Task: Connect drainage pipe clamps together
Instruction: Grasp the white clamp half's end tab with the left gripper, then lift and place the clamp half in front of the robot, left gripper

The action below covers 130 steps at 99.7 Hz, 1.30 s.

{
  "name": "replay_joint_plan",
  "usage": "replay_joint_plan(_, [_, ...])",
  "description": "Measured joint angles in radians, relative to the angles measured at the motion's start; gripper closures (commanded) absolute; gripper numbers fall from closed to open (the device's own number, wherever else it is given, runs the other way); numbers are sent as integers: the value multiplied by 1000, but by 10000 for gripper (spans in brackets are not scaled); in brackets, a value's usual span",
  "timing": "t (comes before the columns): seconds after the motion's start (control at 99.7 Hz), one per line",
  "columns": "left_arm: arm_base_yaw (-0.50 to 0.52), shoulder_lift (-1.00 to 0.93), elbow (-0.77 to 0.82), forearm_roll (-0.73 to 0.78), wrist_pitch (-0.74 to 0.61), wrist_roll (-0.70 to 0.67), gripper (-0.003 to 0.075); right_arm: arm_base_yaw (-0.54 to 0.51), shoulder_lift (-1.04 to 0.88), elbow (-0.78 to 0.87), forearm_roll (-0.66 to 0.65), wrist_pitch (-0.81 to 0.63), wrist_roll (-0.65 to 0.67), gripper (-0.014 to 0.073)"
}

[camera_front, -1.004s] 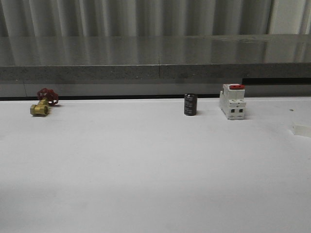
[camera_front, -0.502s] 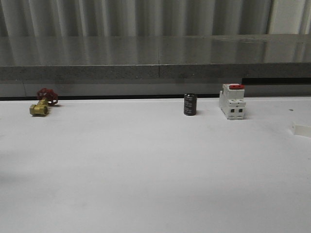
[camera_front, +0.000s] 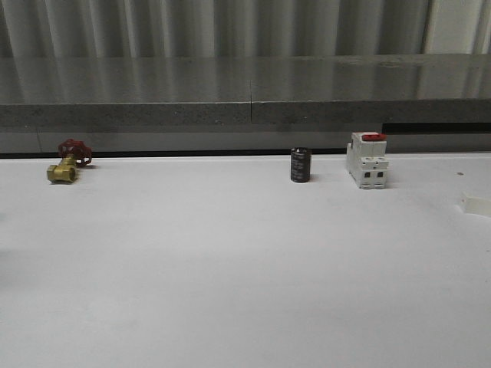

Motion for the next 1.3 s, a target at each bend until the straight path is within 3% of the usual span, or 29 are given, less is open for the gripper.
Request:
replay_joint_plan(0.592, [0,150,-42,-4,-97,0,214,0,0,0,0,0,0,660])
replay_joint_plan(0.662, [0,150,-42,-4,-114,0,259,0,0,0,0,0,0,660])
replay_joint_plan(0.833, [0,150,-43,-4,-120,0,497,0,0,0,0,0,0,660])
replay_joint_plan(0.933, [0,150,-43,-4,-108,0,595,0,0,0,0,0,0,660])
replay_joint_plan(1.305, [0,150,-49,-12,-117,8,741,0,0,0,0,0,-1,660])
